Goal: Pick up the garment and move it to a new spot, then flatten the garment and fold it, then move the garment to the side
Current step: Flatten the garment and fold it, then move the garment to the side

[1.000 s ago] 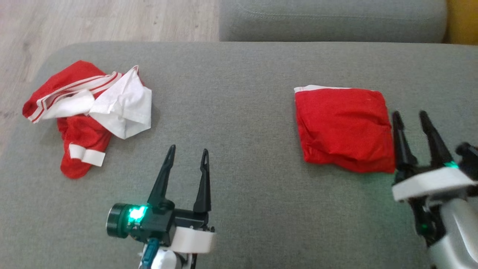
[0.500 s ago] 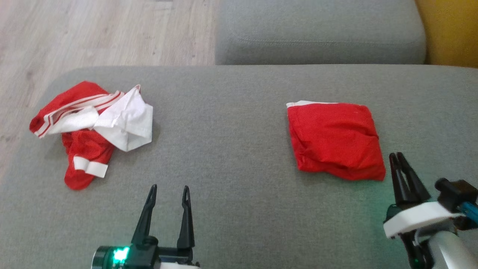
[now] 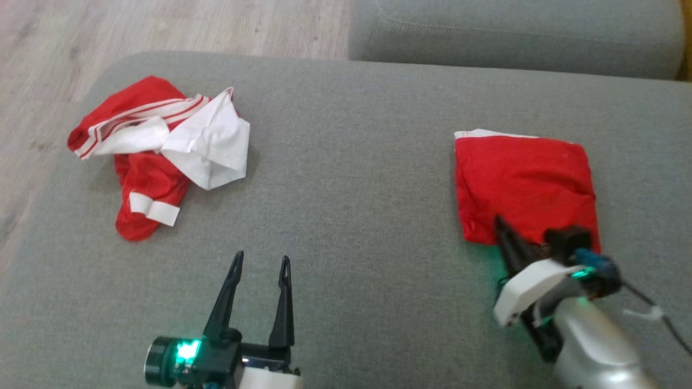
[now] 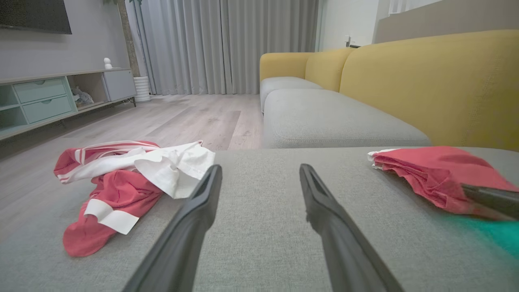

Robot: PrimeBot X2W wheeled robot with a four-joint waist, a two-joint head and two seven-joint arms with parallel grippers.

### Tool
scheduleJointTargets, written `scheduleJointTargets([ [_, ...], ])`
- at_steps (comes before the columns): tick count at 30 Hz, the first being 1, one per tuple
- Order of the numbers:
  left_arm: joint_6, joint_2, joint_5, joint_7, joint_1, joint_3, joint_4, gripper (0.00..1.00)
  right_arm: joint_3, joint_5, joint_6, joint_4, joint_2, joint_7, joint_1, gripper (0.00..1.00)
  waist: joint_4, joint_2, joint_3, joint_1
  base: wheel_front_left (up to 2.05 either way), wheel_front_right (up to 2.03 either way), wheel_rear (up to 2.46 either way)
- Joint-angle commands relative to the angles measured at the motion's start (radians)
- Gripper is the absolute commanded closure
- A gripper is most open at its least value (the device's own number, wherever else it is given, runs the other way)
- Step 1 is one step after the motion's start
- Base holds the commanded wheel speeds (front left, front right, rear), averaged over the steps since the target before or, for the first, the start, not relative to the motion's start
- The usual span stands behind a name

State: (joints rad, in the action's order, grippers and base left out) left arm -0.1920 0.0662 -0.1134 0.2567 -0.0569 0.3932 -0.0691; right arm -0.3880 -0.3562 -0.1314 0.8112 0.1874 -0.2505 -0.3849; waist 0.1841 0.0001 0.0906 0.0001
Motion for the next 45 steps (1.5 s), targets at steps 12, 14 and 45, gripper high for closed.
scheduleJointTargets([
  [12,-0.004,-0.014,-0.012,0.005,0.046,-0.048,0.010,0.00,-0.205,-0.124,0.001,-0.205,-0.022,-0.011,0.065,0.00,-0.038,-0.0001,-0.002,-0.0001,0.00,0.00,0.00],
  [14,-0.006,-0.014,-0.015,0.005,0.037,-0.061,0.013,0.00,-0.146,-0.099,0.001,-0.256,-0.013,-0.011,0.102,0.00,-0.056,-0.0001,-0.018,-0.0001,0.00,0.00,0.00],
  [45,-0.013,-0.016,-0.031,0.005,-0.103,-0.179,0.012,0.00,0.217,0.114,0.001,-0.657,-0.025,-0.011,0.456,0.00,-0.179,-0.0001,-0.120,-0.0001,0.00,0.00,0.00],
])
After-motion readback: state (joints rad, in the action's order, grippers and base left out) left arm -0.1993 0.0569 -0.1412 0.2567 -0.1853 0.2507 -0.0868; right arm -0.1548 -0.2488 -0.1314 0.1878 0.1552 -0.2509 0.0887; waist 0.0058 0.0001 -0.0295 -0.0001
